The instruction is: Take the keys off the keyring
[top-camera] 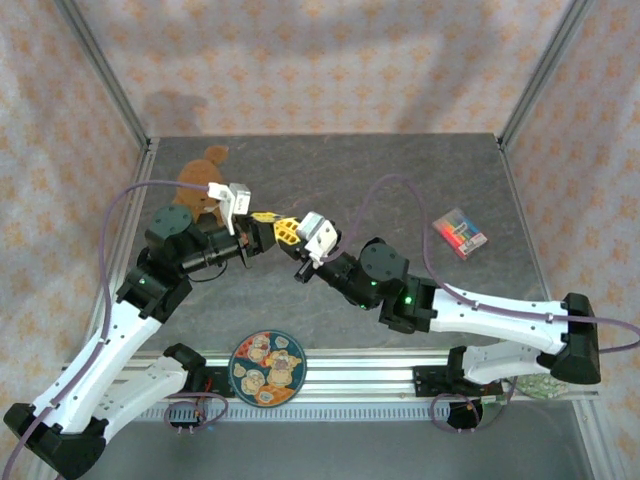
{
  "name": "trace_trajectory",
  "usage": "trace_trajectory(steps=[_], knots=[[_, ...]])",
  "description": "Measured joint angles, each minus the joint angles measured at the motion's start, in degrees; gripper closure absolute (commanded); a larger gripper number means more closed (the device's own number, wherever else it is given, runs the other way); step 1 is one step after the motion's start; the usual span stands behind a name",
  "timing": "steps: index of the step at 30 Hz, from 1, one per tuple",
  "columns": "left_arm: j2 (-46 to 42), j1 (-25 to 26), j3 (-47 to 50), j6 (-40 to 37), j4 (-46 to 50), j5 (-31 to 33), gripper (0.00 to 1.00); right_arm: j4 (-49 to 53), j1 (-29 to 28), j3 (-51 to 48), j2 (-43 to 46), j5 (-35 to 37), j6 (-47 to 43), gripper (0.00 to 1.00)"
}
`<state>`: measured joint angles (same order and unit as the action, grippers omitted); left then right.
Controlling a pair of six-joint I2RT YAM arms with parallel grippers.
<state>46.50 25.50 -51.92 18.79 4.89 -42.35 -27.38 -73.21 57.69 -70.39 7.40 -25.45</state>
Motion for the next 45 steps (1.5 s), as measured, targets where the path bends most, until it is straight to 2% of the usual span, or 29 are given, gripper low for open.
trace_trajectory(steps=[6,14,17,24,30,42,45], knots=[[-0.31,0.00,0.61,0.96,-3.13,2.99,1.00,-10.54,-0.15,-0.96,-3.17,2.95,4.83,1.00],[-1.40,0.02,2.38,0.81,-4.35,5.38,1.00,-15.74,0.26,-2.91,-3.39,3.93,10.16,1.00],[-1.46,0.17,2.73,0.68,-5.14,5.62,0.92,-15.28,1.31,-3.45,-2.38,3.10,11.85,1.00],[-1.53,0.37,3.78,-0.13,-7.32,7.19,0.64,-12.66,3.63,-4.11,0.61,0.24,13.51,1.00],[-2.97,0.37,4.79,-1.49,-7.34,8.52,0.51,-10.25,4.44,-4.13,2.05,-1.95,13.51,1.00],[-7.61,0.39,6.29,-4.17,-5.46,10.95,0.45,-1.90,7.32,-4.55,5.20,-2.51,13.46,1.00],[-8.85,0.39,6.40,-5.64,-3.52,12.33,0.39,0.66,9.42,-4.55,6.67,-3.67,14.16,1.00]])
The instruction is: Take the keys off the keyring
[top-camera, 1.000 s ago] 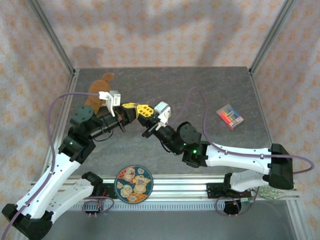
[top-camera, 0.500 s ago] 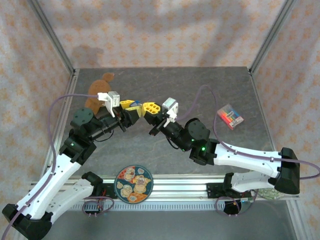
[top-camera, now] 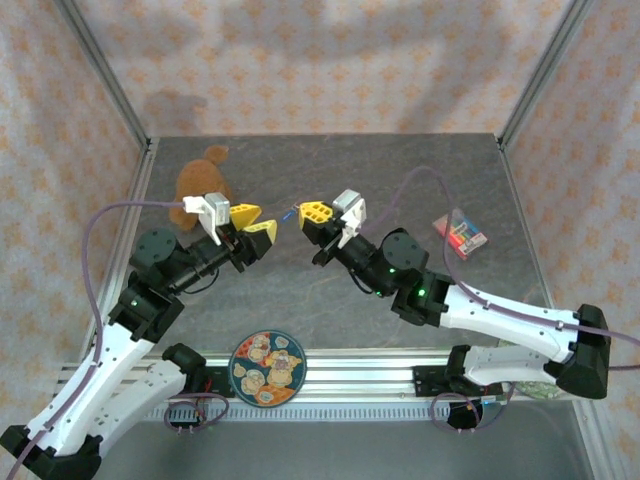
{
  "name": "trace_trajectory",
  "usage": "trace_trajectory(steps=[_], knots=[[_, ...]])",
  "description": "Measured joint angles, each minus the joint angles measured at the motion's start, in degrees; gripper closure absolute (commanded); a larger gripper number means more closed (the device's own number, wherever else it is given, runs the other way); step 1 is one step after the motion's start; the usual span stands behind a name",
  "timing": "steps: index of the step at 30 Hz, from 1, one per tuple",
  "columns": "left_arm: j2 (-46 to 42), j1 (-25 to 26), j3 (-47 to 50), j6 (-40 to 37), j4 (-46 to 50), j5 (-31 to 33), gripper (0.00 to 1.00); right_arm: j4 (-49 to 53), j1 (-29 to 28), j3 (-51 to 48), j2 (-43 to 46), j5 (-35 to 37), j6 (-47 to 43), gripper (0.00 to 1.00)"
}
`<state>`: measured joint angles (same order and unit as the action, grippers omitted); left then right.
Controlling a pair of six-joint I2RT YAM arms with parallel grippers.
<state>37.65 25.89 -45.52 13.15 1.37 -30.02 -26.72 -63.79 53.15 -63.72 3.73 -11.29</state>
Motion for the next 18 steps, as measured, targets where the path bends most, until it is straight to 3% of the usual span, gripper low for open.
trace_trajectory(steps=[5,9,14,18], knots=[[-0.81,0.00,-0.63,-3.30,3.54,0.94,0.33,4.66,4.74,0.35,2.29,-5.60,3.41,1.00],[1.68,0.00,-4.59,-5.42,6.80,-0.22,0.34,7.43,9.09,1.07,2.73,-12.31,7.45,1.00],[6.51,-0.02,-10.75,-7.15,9.03,-5.16,0.42,10.56,12.59,1.40,2.82,-21.33,11.54,1.00],[11.45,-0.59,-16.85,-7.78,12.72,-11.23,0.43,12.44,13.88,2.14,2.82,-27.45,13.90,1.00]])
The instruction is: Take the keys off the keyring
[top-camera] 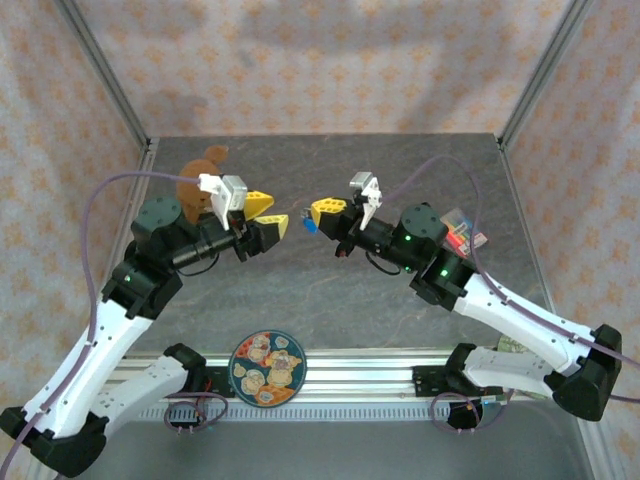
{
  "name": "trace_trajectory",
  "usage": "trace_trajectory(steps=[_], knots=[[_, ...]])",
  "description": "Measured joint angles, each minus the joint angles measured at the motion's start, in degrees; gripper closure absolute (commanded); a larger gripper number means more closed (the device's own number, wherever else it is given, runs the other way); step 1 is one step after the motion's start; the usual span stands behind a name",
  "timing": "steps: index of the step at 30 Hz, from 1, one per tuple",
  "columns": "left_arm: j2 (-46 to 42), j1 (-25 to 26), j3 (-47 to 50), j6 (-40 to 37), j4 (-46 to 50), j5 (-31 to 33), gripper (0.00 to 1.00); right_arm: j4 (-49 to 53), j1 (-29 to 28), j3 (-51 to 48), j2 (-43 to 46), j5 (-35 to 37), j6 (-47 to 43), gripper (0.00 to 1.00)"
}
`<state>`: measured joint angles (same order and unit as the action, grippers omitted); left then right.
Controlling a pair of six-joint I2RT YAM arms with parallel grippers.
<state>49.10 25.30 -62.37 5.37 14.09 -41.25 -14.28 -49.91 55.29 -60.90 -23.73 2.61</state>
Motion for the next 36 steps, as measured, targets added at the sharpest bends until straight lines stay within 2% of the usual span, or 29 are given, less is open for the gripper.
trace_trajectory(steps=[5,11,17,22,26,30,36], knots=[[5.11,-2.99,-4.83,0.13,2.47,-9.64,0.44,1.62,2.23,1.75,0.00,-6.73,2.84,1.00],[9.46,-3.61,-6.73,0.68,4.28,-18.10,0.44,1.73,4.37,3.61,-0.50,-12.28,6.43,1.00],[10.23,-3.61,-7.02,1.20,4.59,-21.73,0.43,1.95,4.37,4.42,-1.57,-15.32,8.17,1.00],[10.47,-3.61,-7.04,2.23,4.52,-23.32,0.46,1.92,4.37,4.72,-1.95,-16.68,9.22,1.00],[10.93,-3.61,-7.04,2.73,4.26,-24.22,0.57,1.92,4.37,4.79,-2.34,-17.42,9.66,1.00],[11.56,-3.61,-7.06,3.91,3.30,-24.98,0.74,1.92,4.37,5.29,-3.15,-18.12,10.14,1.00],[12.17,-3.72,-7.23,4.11,2.45,-26.05,0.93,1.90,4.50,5.60,-3.34,-18.32,10.58,1.00]])
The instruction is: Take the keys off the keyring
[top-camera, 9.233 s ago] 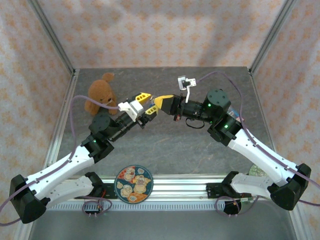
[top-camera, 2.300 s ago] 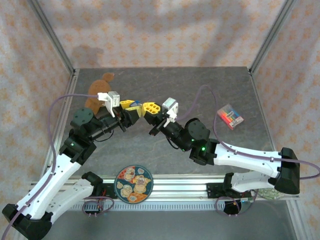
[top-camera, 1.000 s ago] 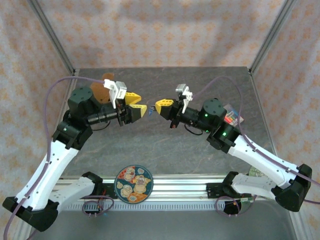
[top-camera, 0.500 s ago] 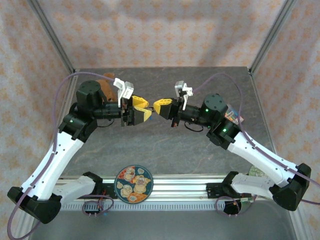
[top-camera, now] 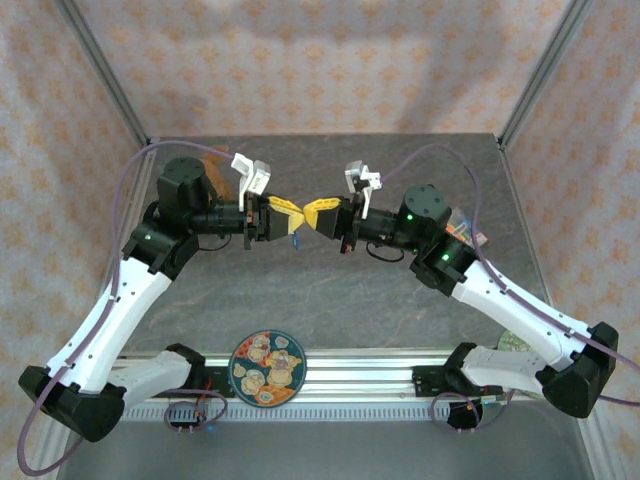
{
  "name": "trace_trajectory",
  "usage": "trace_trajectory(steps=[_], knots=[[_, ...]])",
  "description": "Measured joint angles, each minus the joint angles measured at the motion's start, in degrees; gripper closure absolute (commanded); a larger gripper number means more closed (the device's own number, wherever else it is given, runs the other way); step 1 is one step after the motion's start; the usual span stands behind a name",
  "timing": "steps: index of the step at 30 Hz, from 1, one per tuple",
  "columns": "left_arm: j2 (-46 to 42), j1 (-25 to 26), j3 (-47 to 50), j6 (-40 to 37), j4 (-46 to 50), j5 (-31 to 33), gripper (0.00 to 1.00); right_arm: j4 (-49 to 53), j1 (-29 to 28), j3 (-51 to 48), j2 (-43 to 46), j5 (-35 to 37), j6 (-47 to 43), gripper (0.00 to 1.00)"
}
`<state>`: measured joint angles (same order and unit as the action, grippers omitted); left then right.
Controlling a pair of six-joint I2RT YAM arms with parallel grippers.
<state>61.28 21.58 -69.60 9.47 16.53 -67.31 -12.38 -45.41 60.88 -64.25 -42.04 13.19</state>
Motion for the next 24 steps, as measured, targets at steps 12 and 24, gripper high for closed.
trace_trajectory(steps=[12,24], knots=[[-0.17,-0.20,0.00,-0.20,-1.66,-0.07,1.00,3.19,0.17,1.60,0.07,3.80,-0.50,0.55],[-1.86,-0.22,3.41,0.15,-3.19,7.56,1.00,3.50,2.10,-2.80,6.91,13.25,2.54,0.39]])
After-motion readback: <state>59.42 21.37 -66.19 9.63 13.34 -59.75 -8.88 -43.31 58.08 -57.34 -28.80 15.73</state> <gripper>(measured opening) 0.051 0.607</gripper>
